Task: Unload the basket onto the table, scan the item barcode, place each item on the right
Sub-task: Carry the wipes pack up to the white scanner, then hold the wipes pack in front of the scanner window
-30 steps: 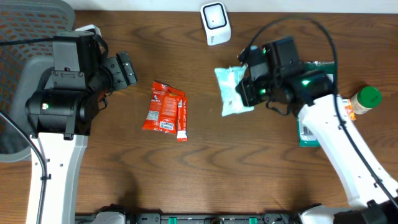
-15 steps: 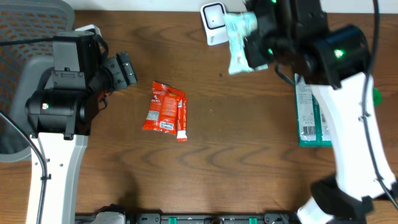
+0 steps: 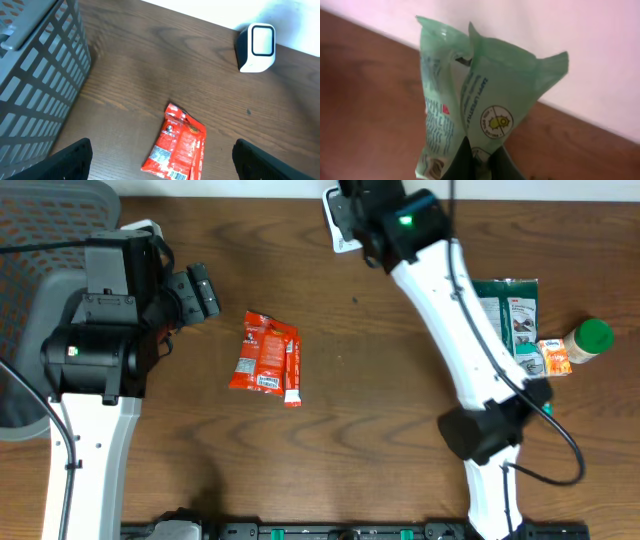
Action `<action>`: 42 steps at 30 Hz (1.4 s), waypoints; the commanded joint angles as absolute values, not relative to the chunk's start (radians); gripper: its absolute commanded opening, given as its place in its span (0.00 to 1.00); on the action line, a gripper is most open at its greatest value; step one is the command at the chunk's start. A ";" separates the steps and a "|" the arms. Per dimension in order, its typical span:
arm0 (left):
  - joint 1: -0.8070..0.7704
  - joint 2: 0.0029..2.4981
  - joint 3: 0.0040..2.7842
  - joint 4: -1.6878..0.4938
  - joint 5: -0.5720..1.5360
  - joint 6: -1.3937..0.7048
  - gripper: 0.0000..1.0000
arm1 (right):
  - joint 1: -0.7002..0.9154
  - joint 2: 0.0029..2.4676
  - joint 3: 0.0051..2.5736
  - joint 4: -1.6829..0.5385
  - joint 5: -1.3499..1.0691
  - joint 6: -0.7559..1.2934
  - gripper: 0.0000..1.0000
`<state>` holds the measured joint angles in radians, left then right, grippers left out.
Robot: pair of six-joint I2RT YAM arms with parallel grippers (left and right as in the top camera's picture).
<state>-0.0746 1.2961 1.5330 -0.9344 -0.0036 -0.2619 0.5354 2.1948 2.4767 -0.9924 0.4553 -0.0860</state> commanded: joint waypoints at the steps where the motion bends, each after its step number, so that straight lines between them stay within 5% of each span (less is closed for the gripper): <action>1: -0.071 1.298 1.538 -0.935 -0.012 -0.264 0.90 | 0.550 2.258 2.498 -0.875 0.661 -0.224 0.01; 22: -0.071 1.298 1.538 -0.935 -0.012 -0.264 0.90 | 0.550 2.675 2.498 -0.070 0.927 -0.707 0.01; 42: -0.071 1.298 1.538 -0.935 -0.012 -0.264 0.90 | 0.550 2.798 2.490 -0.065 0.907 -0.658 0.01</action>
